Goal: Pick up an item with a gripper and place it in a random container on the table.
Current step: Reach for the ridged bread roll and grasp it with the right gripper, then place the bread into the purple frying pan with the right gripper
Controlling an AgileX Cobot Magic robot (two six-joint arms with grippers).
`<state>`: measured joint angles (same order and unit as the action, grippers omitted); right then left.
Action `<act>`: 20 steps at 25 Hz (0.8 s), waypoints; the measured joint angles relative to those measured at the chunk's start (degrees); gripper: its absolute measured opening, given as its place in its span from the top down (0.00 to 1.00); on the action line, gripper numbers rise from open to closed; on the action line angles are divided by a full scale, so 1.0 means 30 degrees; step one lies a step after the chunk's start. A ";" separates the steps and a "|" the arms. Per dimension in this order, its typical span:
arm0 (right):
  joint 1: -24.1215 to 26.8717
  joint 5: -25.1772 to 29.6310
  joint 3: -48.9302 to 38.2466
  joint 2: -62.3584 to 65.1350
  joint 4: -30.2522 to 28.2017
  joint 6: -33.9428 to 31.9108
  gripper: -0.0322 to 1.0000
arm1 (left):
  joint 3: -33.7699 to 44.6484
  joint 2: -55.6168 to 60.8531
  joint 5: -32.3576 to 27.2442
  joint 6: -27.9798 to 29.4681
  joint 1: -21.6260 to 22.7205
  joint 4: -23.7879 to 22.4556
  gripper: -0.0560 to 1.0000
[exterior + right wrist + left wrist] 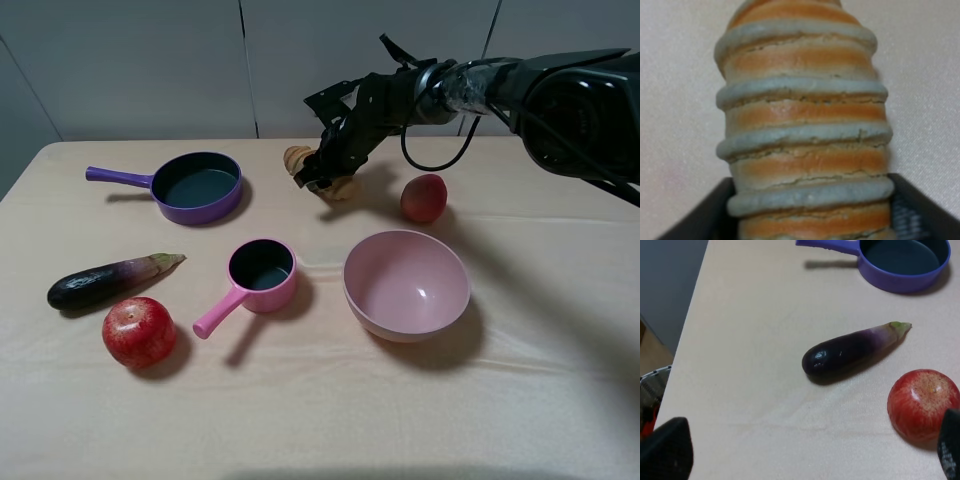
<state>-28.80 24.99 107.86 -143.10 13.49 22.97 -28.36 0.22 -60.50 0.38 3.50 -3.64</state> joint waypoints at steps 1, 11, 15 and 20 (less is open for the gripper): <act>0.0000 0.0000 0.0000 0.0000 0.0000 0.0000 0.64 | 0.0000 0.0000 0.0000 0.0000 0.0000 0.0000 0.01; 0.0000 0.0316 0.0064 0.0000 0.0000 0.0000 0.70 | 0.0000 0.0000 0.0000 0.0000 0.0000 0.0000 0.01; 0.0000 0.0316 0.0064 0.0000 0.0000 0.0000 0.71 | 0.0000 0.0000 0.0000 0.0000 0.0000 0.0000 0.01; 0.0000 0.0338 0.0102 0.0000 0.0000 0.0000 0.71 | 0.0000 0.0000 0.0000 0.0000 0.0000 0.0000 0.01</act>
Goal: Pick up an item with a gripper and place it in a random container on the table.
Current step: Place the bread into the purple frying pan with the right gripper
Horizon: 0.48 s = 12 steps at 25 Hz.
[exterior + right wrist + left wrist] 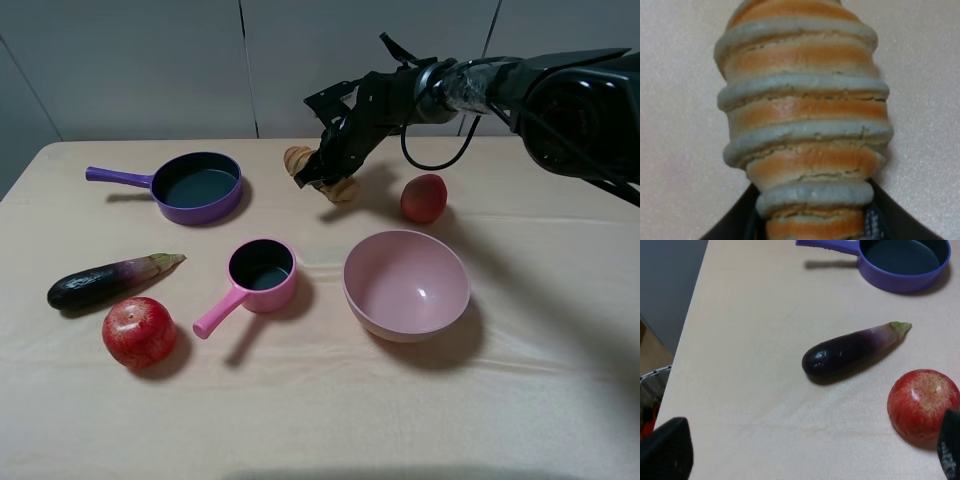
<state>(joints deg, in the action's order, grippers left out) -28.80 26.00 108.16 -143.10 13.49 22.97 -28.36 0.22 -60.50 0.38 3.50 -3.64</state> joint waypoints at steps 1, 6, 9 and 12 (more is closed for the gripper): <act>0.0000 0.0084 0.0043 0.0000 0.0000 0.0000 0.71 | 0.0000 0.0000 0.0000 0.0000 0.0000 0.0000 0.01; 0.0000 0.1496 0.1087 -0.0035 -0.0018 0.0000 0.73 | 0.0000 0.0000 0.0000 0.0000 0.0000 0.0000 0.01; 0.0000 0.2435 0.2001 -0.0035 -0.0084 0.0000 0.73 | 0.0000 0.0000 0.0000 0.0000 0.0000 0.0000 0.01; 0.0000 0.3349 0.2913 -0.0035 -0.0152 0.0000 0.73 | 0.0000 0.0000 0.0000 0.0000 0.0000 0.0000 0.01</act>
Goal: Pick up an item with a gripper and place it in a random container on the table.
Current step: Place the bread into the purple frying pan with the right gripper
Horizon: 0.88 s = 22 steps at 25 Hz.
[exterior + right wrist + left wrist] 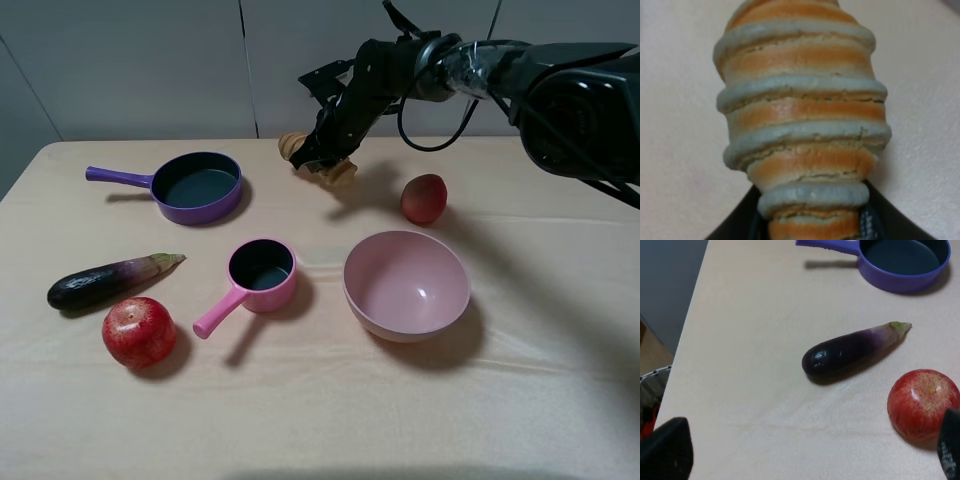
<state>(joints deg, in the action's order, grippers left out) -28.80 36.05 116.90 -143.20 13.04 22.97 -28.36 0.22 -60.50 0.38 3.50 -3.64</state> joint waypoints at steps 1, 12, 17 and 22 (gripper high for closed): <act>0.0000 0.0293 0.0251 0.0000 -0.0019 0.0000 0.73 | 0.0000 0.0000 0.0000 0.0000 0.0000 0.0000 0.01; -0.0561 0.3080 0.2940 0.0000 -0.0066 0.0000 0.74 | 0.0000 0.0000 0.0000 0.0000 0.0000 0.0000 0.01; -0.1357 0.3219 0.3574 0.0000 -0.0066 0.0000 0.75 | 0.0000 0.0000 0.0000 0.0000 0.0000 0.0000 0.01; -0.2268 0.2655 0.3869 0.0000 0.0142 0.0000 0.75 | 0.0000 0.0000 0.0000 0.0000 0.0000 0.0000 0.01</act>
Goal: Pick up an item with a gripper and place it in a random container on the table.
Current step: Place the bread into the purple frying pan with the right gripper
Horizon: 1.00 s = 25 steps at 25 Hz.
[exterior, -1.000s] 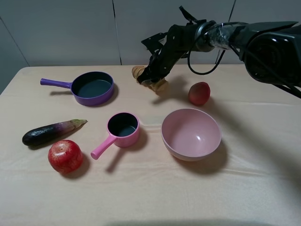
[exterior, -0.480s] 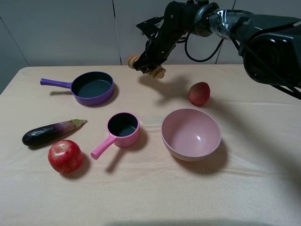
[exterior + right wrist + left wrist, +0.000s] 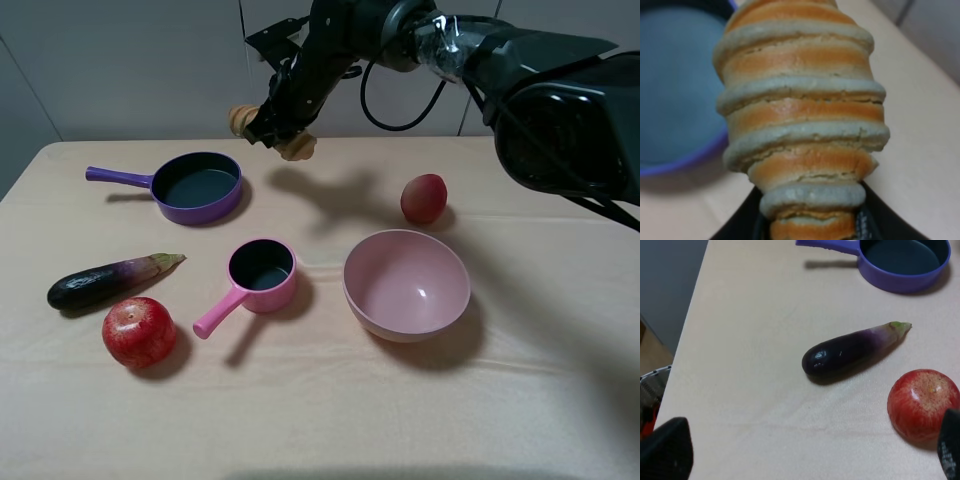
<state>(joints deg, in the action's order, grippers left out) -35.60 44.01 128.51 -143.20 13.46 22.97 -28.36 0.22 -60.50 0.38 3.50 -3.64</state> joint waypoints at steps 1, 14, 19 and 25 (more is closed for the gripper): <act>-0.0185 -0.0154 0.0000 0.0000 0.0091 0.0000 0.75 | 0.0000 0.0000 0.0000 0.0000 0.0000 0.0000 0.01; -0.2029 -0.4023 0.0000 0.0000 0.1313 0.0253 0.75 | 0.0000 0.0000 0.0000 0.0000 0.0000 0.0000 0.01; -0.2541 -0.5475 0.0000 -0.0020 0.1645 0.0660 0.75 | 0.0000 0.0000 0.0000 0.0000 0.0000 0.0000 0.01; -0.2871 -0.6518 0.0000 -0.0640 0.1943 0.1210 0.75 | 0.0000 0.0000 0.0000 0.0000 0.0000 0.0000 0.01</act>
<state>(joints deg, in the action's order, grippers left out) -44.21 24.46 128.51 -145.12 19.29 26.60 -28.36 0.22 -60.50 0.38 3.50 -3.64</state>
